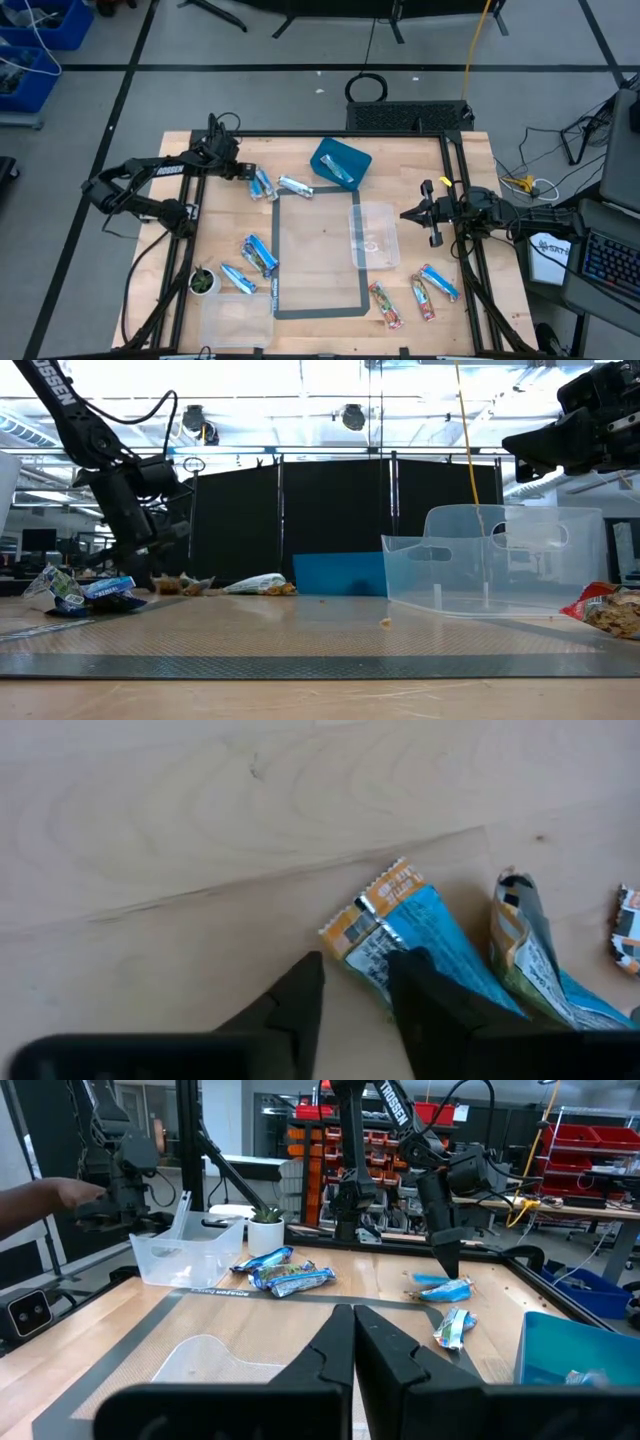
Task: Pick and place Granola Bars by type
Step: Put the orange granola bar into the blue bin
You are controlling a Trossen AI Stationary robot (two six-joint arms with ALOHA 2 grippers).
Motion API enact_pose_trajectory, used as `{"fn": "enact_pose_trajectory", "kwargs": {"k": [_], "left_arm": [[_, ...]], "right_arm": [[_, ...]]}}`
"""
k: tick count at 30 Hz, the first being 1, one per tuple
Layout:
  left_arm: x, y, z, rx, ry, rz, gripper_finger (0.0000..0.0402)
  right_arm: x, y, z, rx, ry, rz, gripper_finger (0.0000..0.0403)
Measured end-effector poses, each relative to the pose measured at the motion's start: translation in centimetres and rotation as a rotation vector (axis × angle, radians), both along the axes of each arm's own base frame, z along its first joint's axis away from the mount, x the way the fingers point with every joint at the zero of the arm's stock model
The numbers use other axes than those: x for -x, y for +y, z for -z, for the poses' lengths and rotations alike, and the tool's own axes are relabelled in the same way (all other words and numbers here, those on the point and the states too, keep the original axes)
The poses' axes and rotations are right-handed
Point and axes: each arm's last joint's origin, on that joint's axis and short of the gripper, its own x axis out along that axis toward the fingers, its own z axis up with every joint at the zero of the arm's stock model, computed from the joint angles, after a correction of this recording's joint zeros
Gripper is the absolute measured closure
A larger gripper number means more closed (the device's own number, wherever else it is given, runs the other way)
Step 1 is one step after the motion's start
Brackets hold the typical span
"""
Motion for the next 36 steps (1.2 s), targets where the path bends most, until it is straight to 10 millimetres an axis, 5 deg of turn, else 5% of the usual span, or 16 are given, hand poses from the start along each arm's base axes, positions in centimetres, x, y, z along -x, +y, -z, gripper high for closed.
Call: {"fn": "enact_pose_trajectory", "kwargs": {"k": [6,19,24,30,36], "left_arm": [[0.0,0.0,0.1,0.000,0.006,0.009,0.0392],[0.2,-0.7,-0.6,0.009,-0.015,0.072,0.0399],[-0.5,-1.7,-2.9,-0.086,-0.115,0.158,0.0400],[-1.0,-4.3,-5.4,-0.107,-0.234,0.215,0.0400],[-2.1,-7.6,-4.8,-0.001,-0.133,0.190,0.0391]], "right_arm": [[0.0,0.0,0.0,0.000,0.000,0.000,0.0399],[0.0,0.0,0.0,0.000,0.000,0.000,0.0399],[0.0,0.0,0.0,0.000,0.000,0.000,0.0399],[0.0,0.0,0.0,0.000,0.000,0.000,0.0399],[0.0,0.0,0.0,0.000,0.000,0.000,0.0398]]}}
